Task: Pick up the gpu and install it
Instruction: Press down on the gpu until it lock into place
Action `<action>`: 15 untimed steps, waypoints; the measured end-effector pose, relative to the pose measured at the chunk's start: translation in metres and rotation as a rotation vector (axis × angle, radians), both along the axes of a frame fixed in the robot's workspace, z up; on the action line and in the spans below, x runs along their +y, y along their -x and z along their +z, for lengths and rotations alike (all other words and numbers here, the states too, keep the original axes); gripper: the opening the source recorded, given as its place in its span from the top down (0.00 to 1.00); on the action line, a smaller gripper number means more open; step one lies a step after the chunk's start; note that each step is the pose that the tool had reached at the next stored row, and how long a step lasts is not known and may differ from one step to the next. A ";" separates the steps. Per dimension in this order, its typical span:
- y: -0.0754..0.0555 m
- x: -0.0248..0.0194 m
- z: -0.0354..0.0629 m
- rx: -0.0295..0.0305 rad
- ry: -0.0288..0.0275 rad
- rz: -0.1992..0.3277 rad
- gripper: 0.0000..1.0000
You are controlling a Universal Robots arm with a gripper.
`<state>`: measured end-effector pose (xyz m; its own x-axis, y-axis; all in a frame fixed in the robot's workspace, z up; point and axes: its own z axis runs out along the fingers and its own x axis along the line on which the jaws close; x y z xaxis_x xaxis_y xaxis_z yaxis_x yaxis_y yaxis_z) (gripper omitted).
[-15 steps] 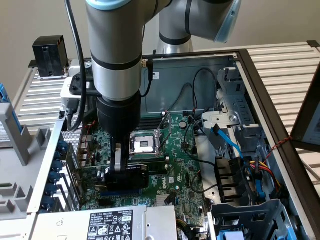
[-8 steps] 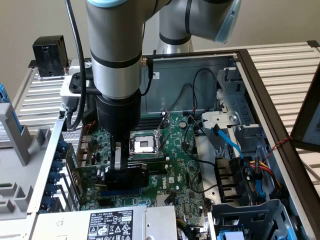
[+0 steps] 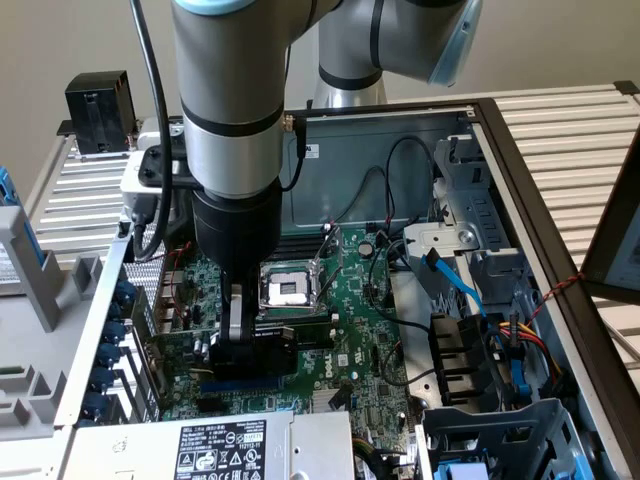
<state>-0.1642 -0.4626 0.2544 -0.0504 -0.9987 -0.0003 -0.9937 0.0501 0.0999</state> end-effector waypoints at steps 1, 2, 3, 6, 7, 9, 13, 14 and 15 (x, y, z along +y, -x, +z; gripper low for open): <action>0.000 0.0003 0.0000 0.0001 0.0002 0.000 0.74; 0.000 0.0004 -0.0001 0.0000 0.0002 0.000 0.74; 0.000 0.0004 -0.0001 0.0001 0.0003 0.000 0.74; 0.000 0.0005 -0.0006 0.0000 0.0005 0.000 0.74; 0.000 0.0005 -0.0011 0.0000 0.0004 0.000 0.74; 0.000 0.0005 -0.0015 0.0001 0.0009 0.000 0.74; 0.000 0.0008 -0.0018 -0.0001 0.0007 0.000 0.74; 0.000 0.0011 -0.0018 -0.0001 0.0006 0.000 0.74; 0.000 0.0013 -0.0018 -0.0001 0.0007 0.000 0.74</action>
